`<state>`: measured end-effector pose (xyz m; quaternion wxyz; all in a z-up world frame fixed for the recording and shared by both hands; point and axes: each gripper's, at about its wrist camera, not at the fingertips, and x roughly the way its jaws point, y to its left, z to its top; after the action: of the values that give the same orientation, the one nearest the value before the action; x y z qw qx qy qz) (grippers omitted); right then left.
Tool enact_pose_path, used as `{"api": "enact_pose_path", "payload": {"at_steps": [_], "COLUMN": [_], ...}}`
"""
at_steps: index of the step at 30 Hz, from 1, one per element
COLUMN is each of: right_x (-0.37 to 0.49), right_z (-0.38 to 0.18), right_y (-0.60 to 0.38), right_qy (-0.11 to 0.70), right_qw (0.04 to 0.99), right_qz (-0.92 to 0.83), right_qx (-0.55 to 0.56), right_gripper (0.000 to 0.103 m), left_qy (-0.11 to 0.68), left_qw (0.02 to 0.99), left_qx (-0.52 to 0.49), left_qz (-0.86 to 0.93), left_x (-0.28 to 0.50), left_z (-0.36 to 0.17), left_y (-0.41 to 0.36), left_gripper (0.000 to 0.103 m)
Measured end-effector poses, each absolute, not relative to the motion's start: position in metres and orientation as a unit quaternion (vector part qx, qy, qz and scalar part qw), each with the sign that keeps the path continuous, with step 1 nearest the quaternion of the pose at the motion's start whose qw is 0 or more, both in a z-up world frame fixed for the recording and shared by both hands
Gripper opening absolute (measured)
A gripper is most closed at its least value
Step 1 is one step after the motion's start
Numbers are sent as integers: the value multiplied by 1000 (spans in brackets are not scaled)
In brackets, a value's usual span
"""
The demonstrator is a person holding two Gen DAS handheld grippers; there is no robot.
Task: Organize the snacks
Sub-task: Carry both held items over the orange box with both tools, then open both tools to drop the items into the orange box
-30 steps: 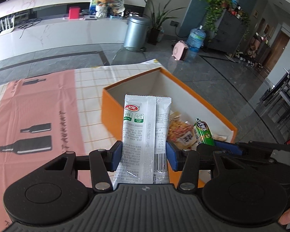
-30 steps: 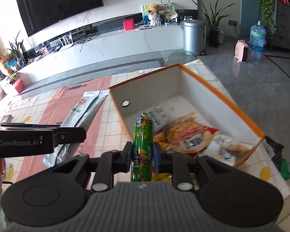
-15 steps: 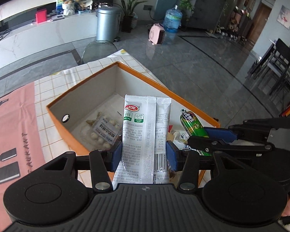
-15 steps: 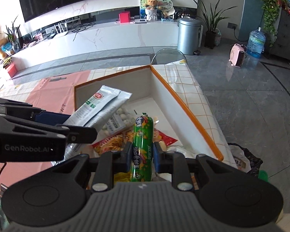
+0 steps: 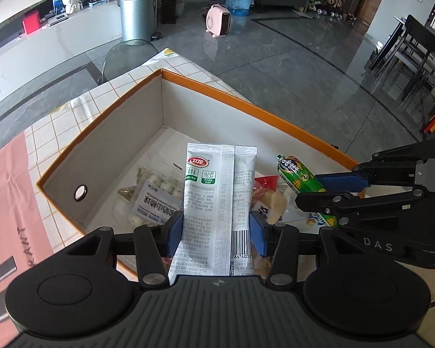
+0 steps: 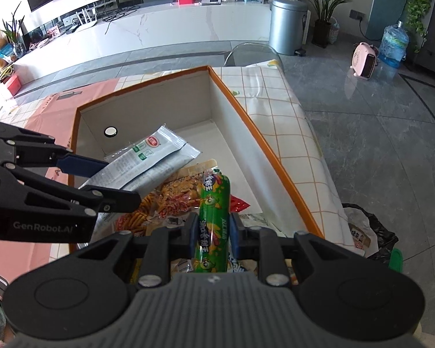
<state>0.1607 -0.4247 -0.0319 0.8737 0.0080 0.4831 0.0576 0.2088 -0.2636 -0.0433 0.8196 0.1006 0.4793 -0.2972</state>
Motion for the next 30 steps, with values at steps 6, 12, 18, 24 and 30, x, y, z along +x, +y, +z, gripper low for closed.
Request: {"api": "enact_pose_path", "payload": {"at_steps": [6,12,18,24,30], "right_x": [181,202,216,217,213], "right_z": [-45,-57,-66,-67,-59], "right_y": [-422,-419,-417,-416,-413], "right_qy": [496,504,513,519,513], "right_qw": [866,861,856,852,856], "right_qz": [66,70,70,68,68], "right_qx": [9,8,-3,-6,-9], "right_gripper": [19,19,20,21,33], "left_qy": [478,487,485,484,479], "left_qw": [824,817,814,813,818], "left_qx": [134,165,191,202,198], "left_qz": [-275,-260,-256,-254,-250], "left_x": [229,248,256,256,251], "left_z": [-50,-66,-77,-79,-74], "left_y": [-265,-269,-277,-282,-279], "left_gripper": [55,55,55,57,63]}}
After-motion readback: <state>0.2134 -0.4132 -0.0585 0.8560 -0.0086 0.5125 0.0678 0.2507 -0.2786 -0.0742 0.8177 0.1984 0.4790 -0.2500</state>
